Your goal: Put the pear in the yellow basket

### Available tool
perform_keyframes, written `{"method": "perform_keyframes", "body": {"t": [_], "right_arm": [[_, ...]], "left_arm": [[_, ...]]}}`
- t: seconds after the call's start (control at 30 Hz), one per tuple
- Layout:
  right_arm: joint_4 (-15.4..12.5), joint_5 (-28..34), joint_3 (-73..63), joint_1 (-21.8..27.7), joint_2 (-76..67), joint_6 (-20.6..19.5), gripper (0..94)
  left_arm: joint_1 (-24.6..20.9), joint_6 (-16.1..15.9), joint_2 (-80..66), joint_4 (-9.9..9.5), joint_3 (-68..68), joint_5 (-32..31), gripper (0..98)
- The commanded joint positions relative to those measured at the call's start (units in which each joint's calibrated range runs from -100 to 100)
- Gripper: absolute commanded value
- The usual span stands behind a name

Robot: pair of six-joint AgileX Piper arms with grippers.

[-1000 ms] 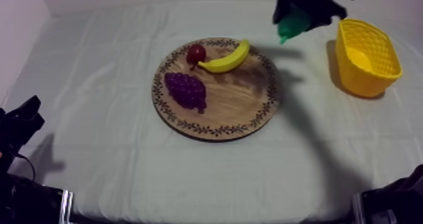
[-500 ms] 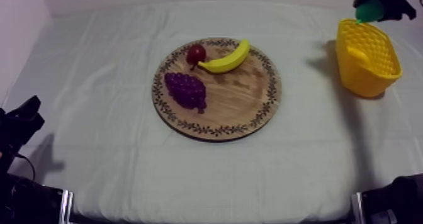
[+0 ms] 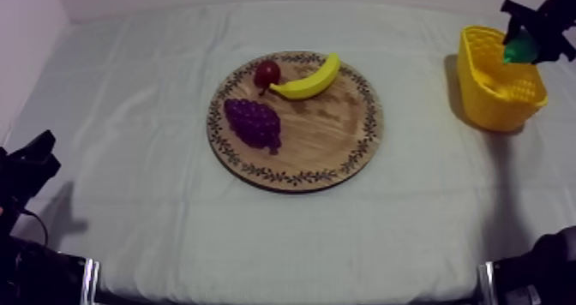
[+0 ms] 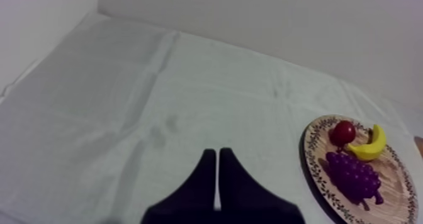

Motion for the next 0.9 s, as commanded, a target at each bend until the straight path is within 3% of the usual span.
{"method": "perform_keyframes", "body": {"t": [0.0,0.13,0.3,0.67,0.87], "right_arm": [[-0.08,-0.12,-0.12,0.13,1.25,0.0,52.9],[-0.59,-0.47,-0.17,0.59,2.72,0.44,64.9],[-0.89,0.3,0.04,0.8,1.56,0.91,69.0],[0.02,6.21,2.8,2.0,-14.99,1.9,65.3],[-0.91,7.83,5.64,4.3,-29.83,4.42,56.7]], "left_arm": [[-0.01,0.02,0.0,0.01,0.03,-0.01,0.1],[-0.01,0.02,0.0,0.01,0.03,-0.01,0.1],[-0.01,0.02,0.0,0.01,0.03,-0.01,0.1],[-0.01,0.02,0.0,0.01,0.03,-0.01,0.1],[-0.01,0.02,0.0,0.01,0.03,-0.01,0.1]]}}
